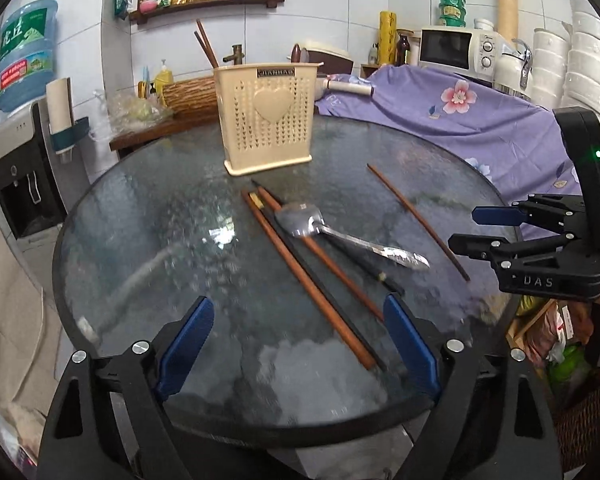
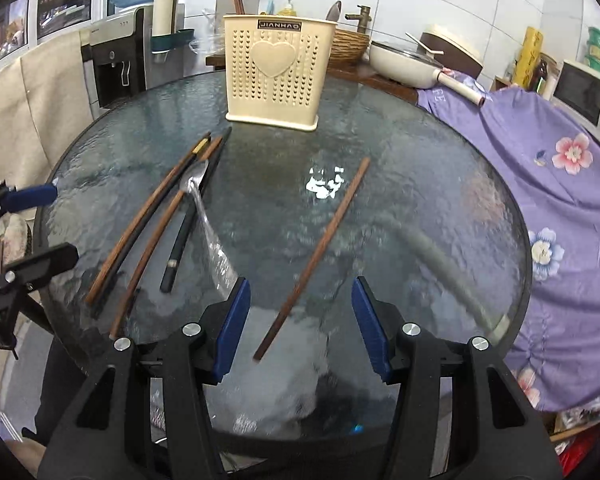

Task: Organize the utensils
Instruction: 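Open both tools and withdraw them from the basket back over the table, then close right tool on a lone wooden chopstick while left tool closes on a chopstick from the pair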

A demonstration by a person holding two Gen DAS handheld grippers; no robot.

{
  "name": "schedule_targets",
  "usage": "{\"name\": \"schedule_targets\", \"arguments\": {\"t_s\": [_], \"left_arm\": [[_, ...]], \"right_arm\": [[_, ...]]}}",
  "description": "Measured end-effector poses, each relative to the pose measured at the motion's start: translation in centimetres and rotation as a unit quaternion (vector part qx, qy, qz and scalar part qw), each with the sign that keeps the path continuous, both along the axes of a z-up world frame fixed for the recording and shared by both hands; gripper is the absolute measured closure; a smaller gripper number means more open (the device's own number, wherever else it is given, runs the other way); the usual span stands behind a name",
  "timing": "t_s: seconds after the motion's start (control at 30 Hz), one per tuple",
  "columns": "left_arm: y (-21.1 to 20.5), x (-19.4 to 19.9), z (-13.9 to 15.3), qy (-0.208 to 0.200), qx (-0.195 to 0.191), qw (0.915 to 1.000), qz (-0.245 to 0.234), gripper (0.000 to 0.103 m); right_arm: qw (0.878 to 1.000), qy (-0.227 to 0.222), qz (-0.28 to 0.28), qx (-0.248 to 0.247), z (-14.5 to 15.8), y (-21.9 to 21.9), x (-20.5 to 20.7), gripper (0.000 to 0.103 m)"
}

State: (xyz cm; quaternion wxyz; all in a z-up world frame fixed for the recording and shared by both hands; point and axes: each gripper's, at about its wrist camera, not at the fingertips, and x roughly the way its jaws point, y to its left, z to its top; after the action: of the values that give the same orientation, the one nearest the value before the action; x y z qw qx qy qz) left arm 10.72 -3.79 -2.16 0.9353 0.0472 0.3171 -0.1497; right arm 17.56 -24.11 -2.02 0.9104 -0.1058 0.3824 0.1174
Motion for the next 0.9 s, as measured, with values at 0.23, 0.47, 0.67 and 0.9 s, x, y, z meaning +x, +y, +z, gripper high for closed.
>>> {"name": "schedule_targets", "arguments": {"t_s": [0.23, 0.47, 0.67, 0.9], "left_arm": [[-0.9, -0.8, -1.6, 0.019, 0.003, 0.9997, -0.014, 0.032], [-0.3, -0.9, -2.7, 0.033, -0.006, 0.9994, -0.005, 0.037], [-0.1, -0.9, -2.5, 0.035, -0.013, 0.9993, 0.0, 0.039], [0.5, -1.2, -2.7, 0.03, 0.006, 0.9993, 0.021, 0.041]], "right_arm": [[1.0, 0.01, -0.011, 0.015, -1.0, -0.5, -1.1, 0.05], [1.0, 0.015, -0.016, 0.017, -1.5, -0.5, -1.4, 0.05], [1.0, 0.015, -0.018, 0.021, -1.6, -0.3, -1.5, 0.05], [1.0, 0.015, -0.021, 0.016, -1.7, -0.4, -1.7, 0.05]]}}
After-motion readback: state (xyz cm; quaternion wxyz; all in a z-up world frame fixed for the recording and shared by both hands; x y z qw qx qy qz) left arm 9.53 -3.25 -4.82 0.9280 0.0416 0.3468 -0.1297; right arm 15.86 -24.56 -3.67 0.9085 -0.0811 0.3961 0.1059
